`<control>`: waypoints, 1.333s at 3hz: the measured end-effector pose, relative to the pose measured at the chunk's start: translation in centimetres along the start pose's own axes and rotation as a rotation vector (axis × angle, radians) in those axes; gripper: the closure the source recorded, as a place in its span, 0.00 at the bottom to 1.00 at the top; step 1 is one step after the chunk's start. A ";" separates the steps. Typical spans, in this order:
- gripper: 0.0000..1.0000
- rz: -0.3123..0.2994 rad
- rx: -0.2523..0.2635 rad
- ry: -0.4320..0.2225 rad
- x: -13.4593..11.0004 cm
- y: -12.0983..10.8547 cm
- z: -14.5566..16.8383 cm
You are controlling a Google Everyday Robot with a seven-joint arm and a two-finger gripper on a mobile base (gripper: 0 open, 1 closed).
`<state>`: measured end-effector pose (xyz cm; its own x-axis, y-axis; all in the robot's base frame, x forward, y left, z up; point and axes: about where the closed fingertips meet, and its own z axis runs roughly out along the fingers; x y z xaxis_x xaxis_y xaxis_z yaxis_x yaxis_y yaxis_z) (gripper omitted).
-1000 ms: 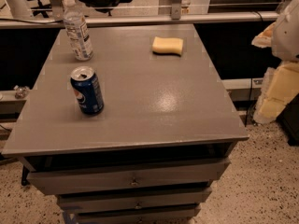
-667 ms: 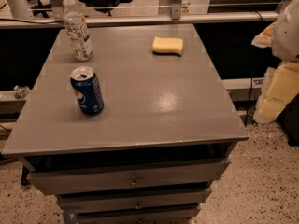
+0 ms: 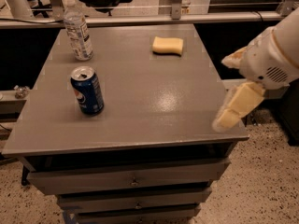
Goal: Knock pepsi can over
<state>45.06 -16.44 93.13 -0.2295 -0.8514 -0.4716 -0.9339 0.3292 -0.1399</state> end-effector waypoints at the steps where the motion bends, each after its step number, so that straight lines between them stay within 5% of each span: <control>1: 0.00 0.043 -0.063 -0.219 -4.6 0.6 5.2; 2: 0.00 0.075 -0.113 -0.423 -10.6 1.3 8.5; 4: 0.00 0.088 -0.111 -0.481 -12.8 1.3 8.2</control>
Offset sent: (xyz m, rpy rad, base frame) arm 0.0594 0.2142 -0.0160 0.7488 -0.0338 0.0722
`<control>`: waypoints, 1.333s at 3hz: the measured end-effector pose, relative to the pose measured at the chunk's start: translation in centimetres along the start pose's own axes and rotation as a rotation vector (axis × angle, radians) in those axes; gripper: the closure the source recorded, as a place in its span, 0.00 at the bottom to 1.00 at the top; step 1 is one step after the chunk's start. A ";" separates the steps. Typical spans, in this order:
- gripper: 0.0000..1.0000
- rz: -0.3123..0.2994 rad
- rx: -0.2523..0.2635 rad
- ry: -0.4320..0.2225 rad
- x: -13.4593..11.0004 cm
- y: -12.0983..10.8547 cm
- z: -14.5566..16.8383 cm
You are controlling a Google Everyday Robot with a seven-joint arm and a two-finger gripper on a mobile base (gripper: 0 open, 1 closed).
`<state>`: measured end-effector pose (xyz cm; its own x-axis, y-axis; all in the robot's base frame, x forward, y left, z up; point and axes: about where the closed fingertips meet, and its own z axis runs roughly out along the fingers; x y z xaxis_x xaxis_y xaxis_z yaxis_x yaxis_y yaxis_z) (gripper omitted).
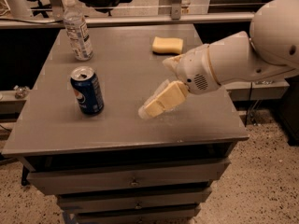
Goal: Knock pepsi can over
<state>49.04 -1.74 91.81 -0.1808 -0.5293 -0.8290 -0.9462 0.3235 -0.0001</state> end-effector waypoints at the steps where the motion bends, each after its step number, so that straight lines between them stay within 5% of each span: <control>1: 0.00 -0.064 -0.001 -0.002 -0.3 0.5 1.2; 3: 0.00 -0.291 -0.003 -0.059 -1.3 0.7 8.5; 4: 0.00 -0.335 -0.016 -0.109 -2.3 1.0 11.7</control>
Offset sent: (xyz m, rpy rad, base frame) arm 0.0250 0.0809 -0.0453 -0.0550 -0.3372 0.1935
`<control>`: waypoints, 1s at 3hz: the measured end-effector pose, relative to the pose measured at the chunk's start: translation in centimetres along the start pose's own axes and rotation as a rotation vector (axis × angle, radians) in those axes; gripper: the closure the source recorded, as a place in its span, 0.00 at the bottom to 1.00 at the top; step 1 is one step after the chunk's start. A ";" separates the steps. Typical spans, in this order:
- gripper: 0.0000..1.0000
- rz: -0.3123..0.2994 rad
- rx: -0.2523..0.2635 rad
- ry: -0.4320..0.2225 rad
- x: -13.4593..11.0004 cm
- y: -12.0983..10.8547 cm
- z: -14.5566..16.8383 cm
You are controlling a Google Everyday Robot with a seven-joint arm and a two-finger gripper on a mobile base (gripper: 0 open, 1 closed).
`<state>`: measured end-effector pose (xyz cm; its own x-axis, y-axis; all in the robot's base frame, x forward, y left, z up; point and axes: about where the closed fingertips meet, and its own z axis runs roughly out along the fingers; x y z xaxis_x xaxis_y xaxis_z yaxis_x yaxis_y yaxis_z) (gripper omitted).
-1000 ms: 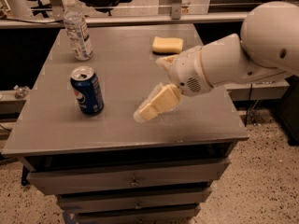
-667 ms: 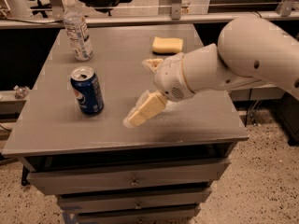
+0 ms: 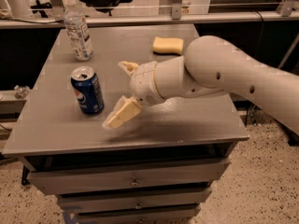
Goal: Knock pepsi can over
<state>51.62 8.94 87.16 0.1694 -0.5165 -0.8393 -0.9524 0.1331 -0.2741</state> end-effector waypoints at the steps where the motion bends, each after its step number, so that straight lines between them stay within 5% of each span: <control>1: 0.00 -0.002 -0.008 -0.047 -0.7 0.0 3.0; 3: 0.00 0.173 -0.032 -0.167 -1.0 -1.0 7.4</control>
Offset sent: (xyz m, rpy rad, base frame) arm 0.0364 0.0748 -0.0278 0.1994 0.1122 -0.0193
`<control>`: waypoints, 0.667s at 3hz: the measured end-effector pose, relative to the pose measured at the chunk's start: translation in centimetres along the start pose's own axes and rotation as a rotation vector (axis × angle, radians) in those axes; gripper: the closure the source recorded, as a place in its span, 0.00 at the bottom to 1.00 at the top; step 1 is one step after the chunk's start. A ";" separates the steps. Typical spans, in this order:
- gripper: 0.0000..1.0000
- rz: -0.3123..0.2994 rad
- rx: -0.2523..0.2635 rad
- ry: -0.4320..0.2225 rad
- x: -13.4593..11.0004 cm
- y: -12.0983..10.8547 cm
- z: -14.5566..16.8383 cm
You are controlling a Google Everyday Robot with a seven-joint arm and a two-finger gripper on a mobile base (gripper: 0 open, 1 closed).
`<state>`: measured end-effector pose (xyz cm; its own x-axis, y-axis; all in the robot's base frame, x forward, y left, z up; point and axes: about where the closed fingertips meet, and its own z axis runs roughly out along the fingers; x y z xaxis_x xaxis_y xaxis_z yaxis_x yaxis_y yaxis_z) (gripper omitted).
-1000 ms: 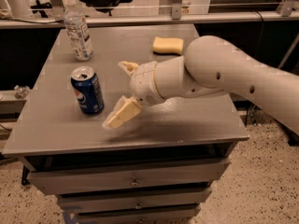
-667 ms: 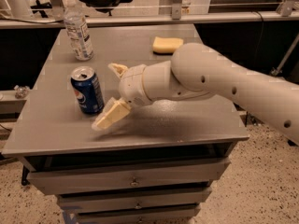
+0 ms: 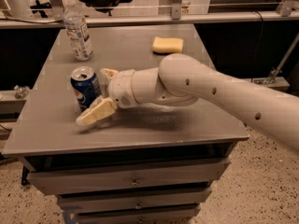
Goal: Knock pepsi can over
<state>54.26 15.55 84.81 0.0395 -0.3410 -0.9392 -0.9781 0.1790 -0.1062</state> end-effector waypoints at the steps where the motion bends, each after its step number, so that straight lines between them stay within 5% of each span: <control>1: 0.15 0.072 -0.021 -0.052 -0.1 0.0 0.9; 2: 0.39 0.114 -0.030 -0.084 -0.1 -0.1 1.1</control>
Offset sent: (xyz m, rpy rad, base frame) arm 0.0078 0.0073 -0.0035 0.1503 0.1426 -0.0120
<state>54.59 16.60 84.57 -0.0562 -0.2417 -0.9687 -0.9828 0.1843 0.0111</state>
